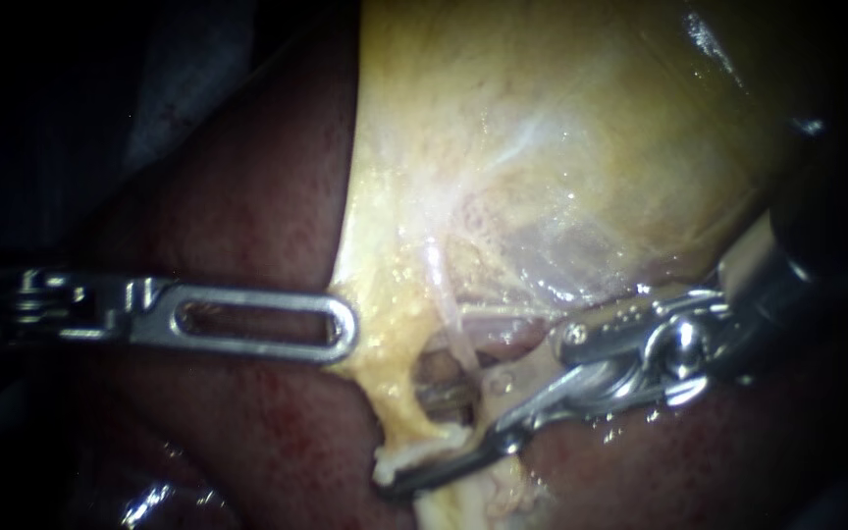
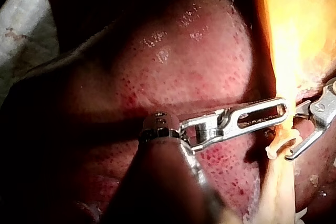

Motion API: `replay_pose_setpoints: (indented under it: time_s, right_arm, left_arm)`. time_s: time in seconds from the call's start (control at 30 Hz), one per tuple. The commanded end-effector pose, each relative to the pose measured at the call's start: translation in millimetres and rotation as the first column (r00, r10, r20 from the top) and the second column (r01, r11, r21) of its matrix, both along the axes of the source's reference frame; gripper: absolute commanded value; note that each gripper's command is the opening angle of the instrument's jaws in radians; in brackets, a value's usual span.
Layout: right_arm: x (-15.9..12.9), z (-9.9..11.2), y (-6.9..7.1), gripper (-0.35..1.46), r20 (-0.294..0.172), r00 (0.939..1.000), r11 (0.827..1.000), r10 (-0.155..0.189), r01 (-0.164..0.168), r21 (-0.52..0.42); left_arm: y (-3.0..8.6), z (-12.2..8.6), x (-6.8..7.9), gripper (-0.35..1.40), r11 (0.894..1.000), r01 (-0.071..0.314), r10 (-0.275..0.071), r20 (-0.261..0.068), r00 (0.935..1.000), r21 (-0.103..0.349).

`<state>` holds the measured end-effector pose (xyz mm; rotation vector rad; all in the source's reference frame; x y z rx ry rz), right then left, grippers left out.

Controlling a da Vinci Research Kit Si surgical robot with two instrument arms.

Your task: Going back first clip left tube

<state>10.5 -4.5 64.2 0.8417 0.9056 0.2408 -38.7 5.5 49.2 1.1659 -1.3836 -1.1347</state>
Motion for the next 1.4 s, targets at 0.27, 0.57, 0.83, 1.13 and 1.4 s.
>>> replay_pose_setpoints:
  time_s: [0.27,0.57,0.83,1.13,1.4]
  right_arm:
    - [-2.0,-0.9,1.1,0.39,-0.005,0.9999,1.000,0.015,-0.015,-0.009]
    - [-5.3,-3.8,3.9,0.39,-0.013,0.9989,0.998,0.044,-0.044,-0.033]
    - [-9.4,-5.8,6.9,0.37,-0.021,0.9971,0.995,0.073,-0.075,-0.068]
    - [-12.8,-6.9,8.4,0.38,-0.017,0.9940,0.988,0.108,-0.109,-0.105]
    - [-13.4,-6.9,8.4,0.39,-0.016,0.9935,0.987,0.112,-0.113,-0.110]
  left_arm:
    - [0.0,0.0,0.0,-0.35,1.000,-0.001,0.001,0.001,1.0000,0.000]
    - [0.1,0.2,0.1,-0.35,1.000,-0.002,0.002,0.002,1.0000,0.000]
    - [0.2,0.6,0.1,-0.35,1.000,-0.002,0.002,0.002,1.0000,-0.001]
    - [0.2,0.8,0.0,-0.35,1.000,-0.002,0.002,0.001,1.0000,-0.001]
    - [0.4,1.4,-0.1,-0.35,1.000,-0.002,0.002,0.000,1.0000,-0.002]
